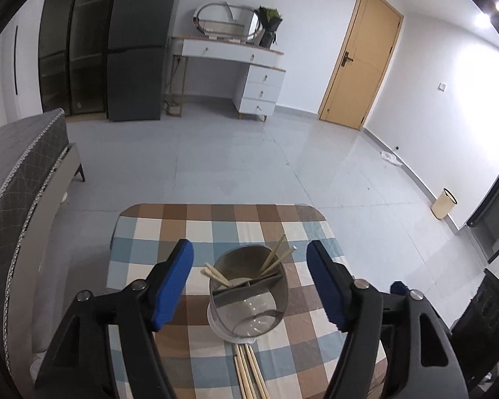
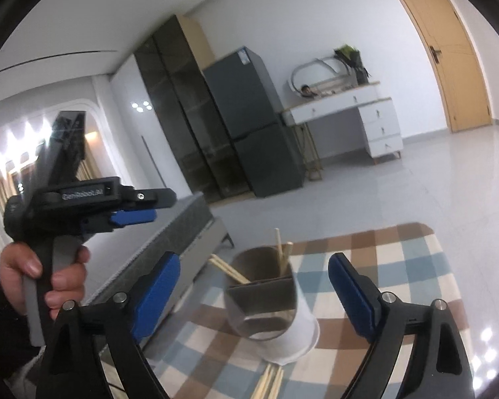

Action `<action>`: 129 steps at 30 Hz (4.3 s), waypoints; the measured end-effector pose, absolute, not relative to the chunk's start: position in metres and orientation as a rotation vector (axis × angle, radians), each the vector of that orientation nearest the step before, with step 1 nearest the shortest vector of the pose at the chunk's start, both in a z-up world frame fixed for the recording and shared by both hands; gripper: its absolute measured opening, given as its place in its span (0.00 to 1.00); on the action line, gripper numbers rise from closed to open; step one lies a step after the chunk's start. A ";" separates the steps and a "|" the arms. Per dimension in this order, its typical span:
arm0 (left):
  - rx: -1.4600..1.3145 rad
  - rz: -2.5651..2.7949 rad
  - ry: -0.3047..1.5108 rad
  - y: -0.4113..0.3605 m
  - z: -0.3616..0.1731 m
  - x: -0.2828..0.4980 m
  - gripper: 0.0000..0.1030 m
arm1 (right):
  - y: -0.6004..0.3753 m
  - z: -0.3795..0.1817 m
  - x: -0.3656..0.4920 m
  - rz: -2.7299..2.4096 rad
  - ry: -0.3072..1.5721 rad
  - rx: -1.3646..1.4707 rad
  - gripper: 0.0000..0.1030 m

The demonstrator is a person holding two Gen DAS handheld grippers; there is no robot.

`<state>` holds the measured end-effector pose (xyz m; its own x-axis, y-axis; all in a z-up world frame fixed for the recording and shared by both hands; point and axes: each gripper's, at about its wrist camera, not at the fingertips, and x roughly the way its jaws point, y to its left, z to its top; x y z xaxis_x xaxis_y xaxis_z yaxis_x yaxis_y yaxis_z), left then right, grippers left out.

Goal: Organize utensils
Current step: 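Raise the chopsticks over the holder and release them inside with both tools, then lower both tools toward the chopstick pile beside the holder, then close the left and right tools on one wooden chopstick each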

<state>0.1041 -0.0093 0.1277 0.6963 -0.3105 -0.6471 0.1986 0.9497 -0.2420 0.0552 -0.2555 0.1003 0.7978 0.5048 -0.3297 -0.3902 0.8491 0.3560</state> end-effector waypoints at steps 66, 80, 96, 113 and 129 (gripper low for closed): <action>-0.208 0.141 0.953 0.037 -0.056 0.065 0.86 | -0.196 -0.039 0.063 0.241 0.951 -0.036 0.72; -0.330 0.170 1.032 0.055 -0.066 0.078 0.86 | -0.163 -0.103 0.106 0.290 1.170 -0.110 0.36; -0.391 0.166 1.039 0.064 -0.063 0.079 0.86 | -0.147 -0.101 0.094 0.229 1.192 -0.195 0.28; -0.303 -0.019 1.133 0.032 -0.086 0.083 0.86 | -0.175 -0.092 0.106 0.267 1.115 -0.052 0.04; -0.169 -0.073 1.241 -0.007 -0.117 0.070 0.86 | -0.254 -0.039 0.075 0.233 0.966 0.423 0.04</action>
<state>0.0702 -0.0070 -0.1172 0.3237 -0.1471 -0.9347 -0.0369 0.9851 -0.1678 0.0748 -0.2545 -0.0390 0.5528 0.3756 -0.7439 -0.0051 0.8942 0.4477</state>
